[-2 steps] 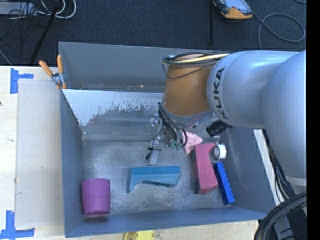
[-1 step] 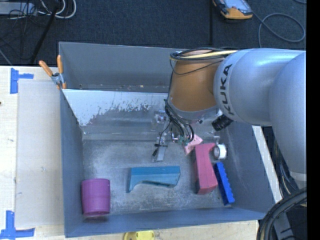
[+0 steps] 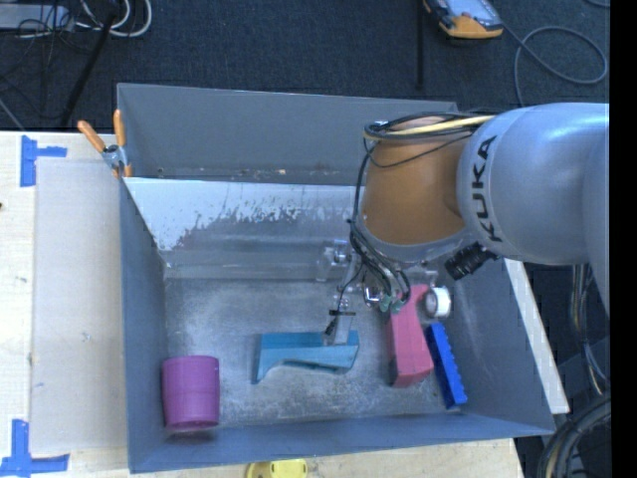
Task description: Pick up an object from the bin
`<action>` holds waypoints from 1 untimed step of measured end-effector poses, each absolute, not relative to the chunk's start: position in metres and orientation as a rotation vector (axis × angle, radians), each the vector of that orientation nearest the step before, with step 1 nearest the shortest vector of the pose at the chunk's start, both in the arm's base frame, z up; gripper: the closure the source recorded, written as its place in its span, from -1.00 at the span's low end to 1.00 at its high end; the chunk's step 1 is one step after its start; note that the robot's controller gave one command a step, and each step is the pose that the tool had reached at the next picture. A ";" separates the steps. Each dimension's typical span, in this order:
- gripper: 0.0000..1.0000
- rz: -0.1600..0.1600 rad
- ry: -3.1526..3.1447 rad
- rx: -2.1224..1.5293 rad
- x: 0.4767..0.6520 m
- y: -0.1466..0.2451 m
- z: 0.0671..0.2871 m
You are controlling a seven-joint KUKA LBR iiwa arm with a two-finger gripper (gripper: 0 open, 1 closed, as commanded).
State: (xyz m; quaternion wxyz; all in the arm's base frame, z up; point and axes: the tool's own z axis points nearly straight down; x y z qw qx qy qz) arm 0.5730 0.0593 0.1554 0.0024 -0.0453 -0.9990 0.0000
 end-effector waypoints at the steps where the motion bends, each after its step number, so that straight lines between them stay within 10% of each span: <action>1: -1.00 -0.001 -3.144 0.119 0.564 0.023 0.124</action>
Offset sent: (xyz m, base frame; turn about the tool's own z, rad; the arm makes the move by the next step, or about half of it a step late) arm -0.0343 0.0911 -0.0818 -0.2397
